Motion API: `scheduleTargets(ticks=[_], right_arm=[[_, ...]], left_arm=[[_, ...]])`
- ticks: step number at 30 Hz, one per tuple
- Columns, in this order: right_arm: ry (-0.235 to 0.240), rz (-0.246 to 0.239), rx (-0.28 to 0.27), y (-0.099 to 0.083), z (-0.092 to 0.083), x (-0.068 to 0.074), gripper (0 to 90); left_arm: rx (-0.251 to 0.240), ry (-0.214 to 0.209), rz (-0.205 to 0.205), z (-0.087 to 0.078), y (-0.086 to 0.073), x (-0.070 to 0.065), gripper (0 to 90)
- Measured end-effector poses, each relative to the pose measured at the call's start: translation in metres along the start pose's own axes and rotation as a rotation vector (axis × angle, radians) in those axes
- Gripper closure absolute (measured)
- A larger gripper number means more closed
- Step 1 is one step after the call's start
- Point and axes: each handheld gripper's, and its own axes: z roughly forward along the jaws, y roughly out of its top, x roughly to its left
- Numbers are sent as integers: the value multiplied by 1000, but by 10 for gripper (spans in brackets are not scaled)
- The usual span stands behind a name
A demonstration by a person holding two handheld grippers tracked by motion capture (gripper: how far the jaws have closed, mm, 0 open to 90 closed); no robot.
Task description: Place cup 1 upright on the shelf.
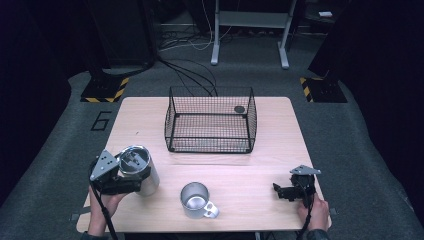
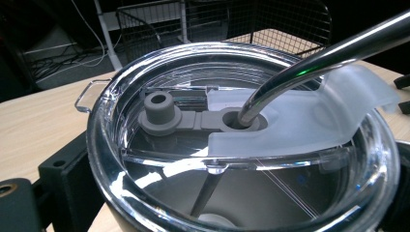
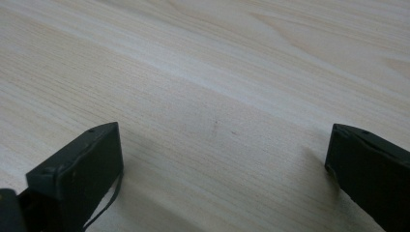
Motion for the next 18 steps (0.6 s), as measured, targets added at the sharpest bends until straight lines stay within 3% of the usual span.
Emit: scheduleTargets(ticks=[18], right_arm=[[-1,-1,-1,0,0,0,0]], left_arm=[[-5,-59,43,22,27,-8,38]])
